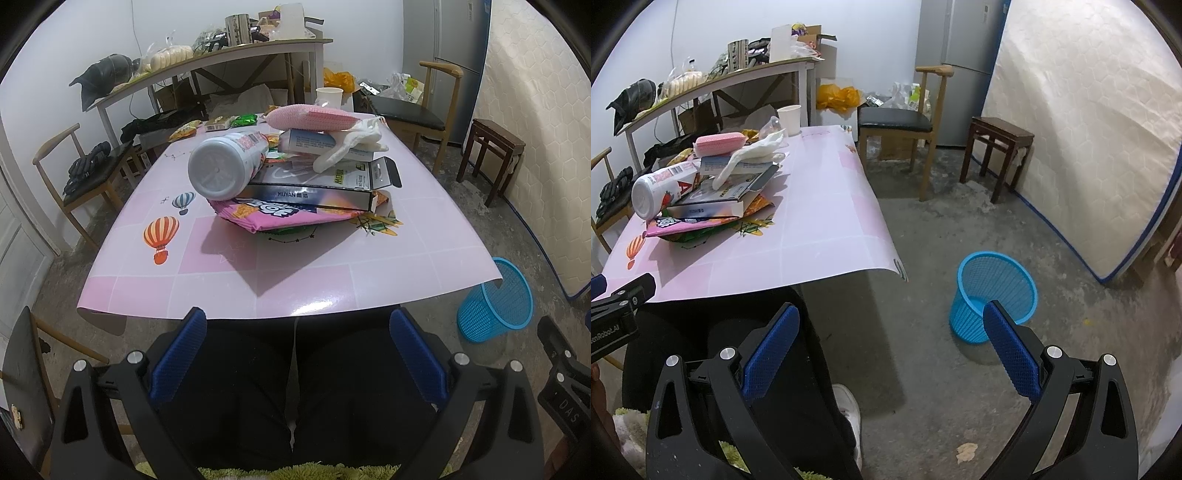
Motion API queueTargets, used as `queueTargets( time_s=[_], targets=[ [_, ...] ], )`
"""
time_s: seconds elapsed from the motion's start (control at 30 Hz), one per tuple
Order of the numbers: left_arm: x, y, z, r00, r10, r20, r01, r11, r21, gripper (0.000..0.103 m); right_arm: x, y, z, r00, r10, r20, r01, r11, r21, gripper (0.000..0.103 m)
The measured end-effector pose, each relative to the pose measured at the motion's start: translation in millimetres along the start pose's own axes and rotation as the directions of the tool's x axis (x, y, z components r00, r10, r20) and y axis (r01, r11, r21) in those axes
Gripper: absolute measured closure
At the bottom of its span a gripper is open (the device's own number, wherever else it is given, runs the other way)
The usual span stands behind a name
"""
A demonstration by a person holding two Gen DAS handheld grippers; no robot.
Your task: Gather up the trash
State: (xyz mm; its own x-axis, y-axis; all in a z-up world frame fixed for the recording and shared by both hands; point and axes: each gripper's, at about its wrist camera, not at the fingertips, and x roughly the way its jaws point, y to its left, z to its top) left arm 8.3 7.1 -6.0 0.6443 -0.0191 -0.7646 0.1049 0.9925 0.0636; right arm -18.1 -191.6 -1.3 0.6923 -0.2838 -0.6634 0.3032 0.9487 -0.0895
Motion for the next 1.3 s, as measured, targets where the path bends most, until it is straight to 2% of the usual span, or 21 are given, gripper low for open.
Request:
queueTargets(
  time_s=[0.63, 0.8, 1.0, 1.07, 1.23, 1.3],
  targets=[
    [6, 3, 3, 1.0, -0.008, -0.015, 0.008, 1.0, 0.0, 0.006, 6, 0, 7, 1.0, 0.006, -0.017, -0.006, 1.0, 0.026, 0.008],
    [9, 12, 12, 1.0, -0.009, 0.027, 0.009, 1.0, -0.002, 0.006, 11, 3, 14, 1.0, 0.015, -0.009, -0.015, 0.999, 0.038, 0.008],
    [1, 40, 43, 0.988, 0.01, 0.153, -0.008, 1.0, -0.016, 0.006, 14, 8, 37, 0.997, 0.045, 0.06, -0.049, 0.996, 0.07, 0.008],
    [-2, 51, 59, 0.983, 0.014, 0.185, -0.01, 1.0, -0.021, 0.006, 13, 10, 46, 0.991, 0.083, 0.108, -0.092, 0.993, 0.079, 0.008],
    [-5, 75, 103, 0.971, -0.02, 0.236, 0.022, 1.0, -0.005, 0.006, 16, 22, 79, 0.976, 0.165, 0.145, -0.177, 0.981, 0.074, 0.008],
    [-4, 82, 122, 0.964, -0.074, 0.254, 0.069, 0.997, 0.029, 0.006, 23, 26, 97, 0.964, 0.232, 0.133, -0.245, 0.966, 0.086, 0.008]
  ],
)
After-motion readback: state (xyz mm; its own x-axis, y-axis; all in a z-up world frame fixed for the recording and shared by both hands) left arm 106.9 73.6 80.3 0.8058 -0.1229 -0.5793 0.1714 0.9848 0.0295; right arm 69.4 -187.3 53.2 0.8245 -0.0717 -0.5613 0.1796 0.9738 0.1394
